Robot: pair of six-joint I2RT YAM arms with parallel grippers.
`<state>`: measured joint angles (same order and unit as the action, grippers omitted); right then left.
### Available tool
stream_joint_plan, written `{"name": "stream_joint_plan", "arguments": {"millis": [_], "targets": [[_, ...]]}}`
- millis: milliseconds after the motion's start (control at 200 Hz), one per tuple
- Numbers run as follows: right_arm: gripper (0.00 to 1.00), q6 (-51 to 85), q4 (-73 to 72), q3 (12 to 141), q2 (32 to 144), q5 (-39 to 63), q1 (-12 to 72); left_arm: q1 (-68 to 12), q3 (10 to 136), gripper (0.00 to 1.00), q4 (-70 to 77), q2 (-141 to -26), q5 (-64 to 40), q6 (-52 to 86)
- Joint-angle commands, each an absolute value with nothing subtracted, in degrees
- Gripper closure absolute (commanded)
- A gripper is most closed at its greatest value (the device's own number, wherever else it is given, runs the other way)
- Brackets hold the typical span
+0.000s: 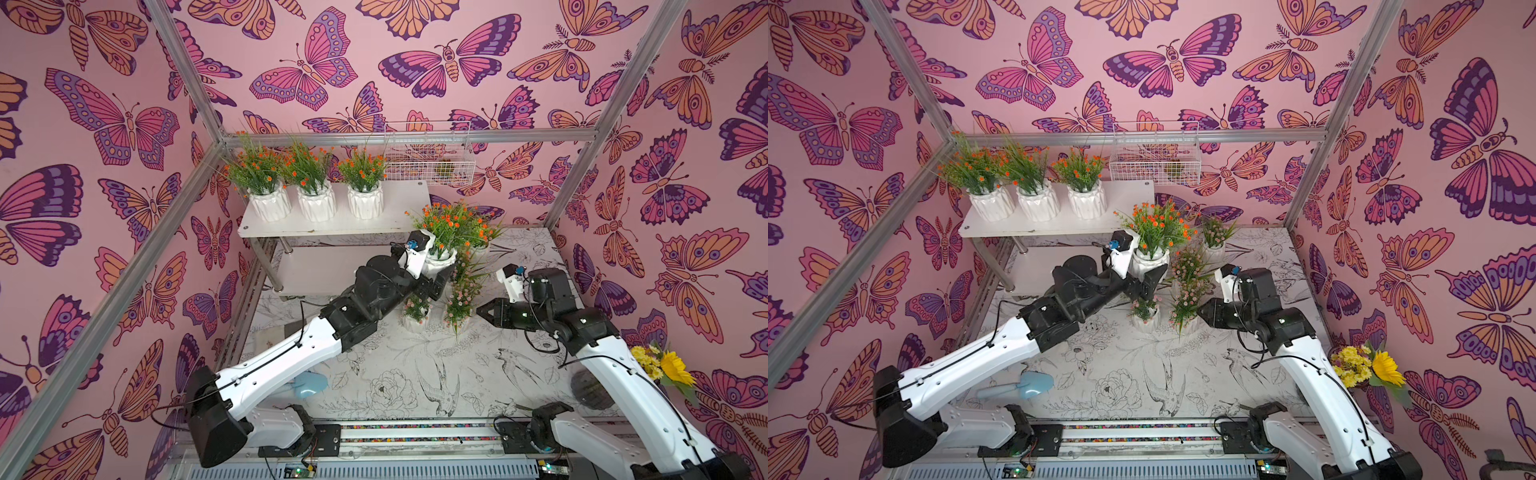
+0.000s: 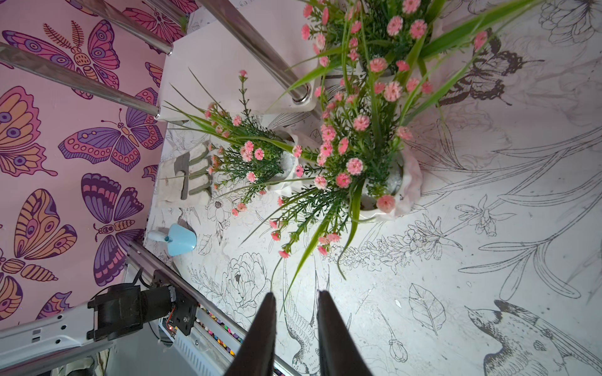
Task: Place the baby's breath potted plants on the rack by color
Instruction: Place the baby's breath potted plant on the rack.
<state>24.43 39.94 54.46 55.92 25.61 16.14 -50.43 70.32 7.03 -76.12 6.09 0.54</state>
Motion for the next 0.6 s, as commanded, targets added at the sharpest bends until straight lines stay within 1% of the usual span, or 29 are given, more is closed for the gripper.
{"name": "stream_joint_plan", "arguments": {"millis": [0, 205, 596], "targets": [[0.75, 25.47, 39.20, 53.54, 54.81, 25.69, 15.86, -49.03, 76.39, 0.33, 9.68, -77.51, 4.59, 1.23], [0.75, 25.52, 39.37, 52.58, 54.02, 25.81, 15.86, -46.02, 83.77, 0.33, 8.70, -81.95, 4.03, 2.63], [0.75, 25.48, 40.60, 52.21, 52.41, 25.81, 15.85, -42.42, 93.76, 0.33, 10.35, -91.01, 9.05, 1.67]]}}
